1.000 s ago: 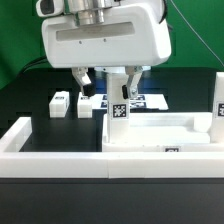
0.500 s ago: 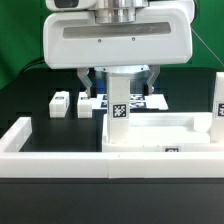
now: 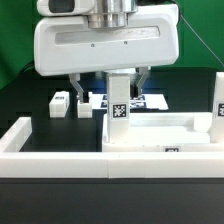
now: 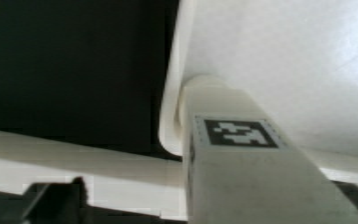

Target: Assemble desk

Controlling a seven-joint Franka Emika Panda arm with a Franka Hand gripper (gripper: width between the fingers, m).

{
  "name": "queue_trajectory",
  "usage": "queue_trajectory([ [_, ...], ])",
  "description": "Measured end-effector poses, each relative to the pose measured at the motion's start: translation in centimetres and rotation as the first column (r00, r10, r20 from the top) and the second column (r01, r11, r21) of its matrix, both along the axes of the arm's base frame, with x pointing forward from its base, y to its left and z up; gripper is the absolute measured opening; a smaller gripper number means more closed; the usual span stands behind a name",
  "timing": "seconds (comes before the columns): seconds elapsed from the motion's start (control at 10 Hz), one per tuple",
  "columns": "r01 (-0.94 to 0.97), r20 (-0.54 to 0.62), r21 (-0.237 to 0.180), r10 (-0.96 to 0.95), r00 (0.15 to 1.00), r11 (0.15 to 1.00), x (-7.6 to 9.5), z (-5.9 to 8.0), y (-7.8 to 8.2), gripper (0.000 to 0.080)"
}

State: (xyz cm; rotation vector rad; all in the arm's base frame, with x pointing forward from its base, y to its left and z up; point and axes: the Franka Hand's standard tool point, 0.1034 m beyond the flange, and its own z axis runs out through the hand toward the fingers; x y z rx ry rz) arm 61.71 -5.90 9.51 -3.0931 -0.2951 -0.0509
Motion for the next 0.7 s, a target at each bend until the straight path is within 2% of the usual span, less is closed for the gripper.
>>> queue_trajectory([
  [0.1, 0.000, 0.000, 0.000, 0.000, 1.000, 1.000, -0.01, -0.01, -0.01, 0.0464],
  [0.2, 0.013, -0.001, 0.001, -0.012, 1.000, 1.000, -0.01, -0.02, 0.01, 0.0464],
  [0.3, 0.022, -0.001, 0.001, -0.022, 1.000, 1.000, -0.01, -0.03, 0.01, 0.0282],
  [0.5, 0.065, 0.000, 0.003, -0.065, 0.998, 0.998, 0.01, -0.05, 0.05, 0.0286],
  [0.7, 0.390, -0.017, 0.028, -0.390, 0.921, 0.920, 0.10, 0.00, 0.47, 0.0286],
])
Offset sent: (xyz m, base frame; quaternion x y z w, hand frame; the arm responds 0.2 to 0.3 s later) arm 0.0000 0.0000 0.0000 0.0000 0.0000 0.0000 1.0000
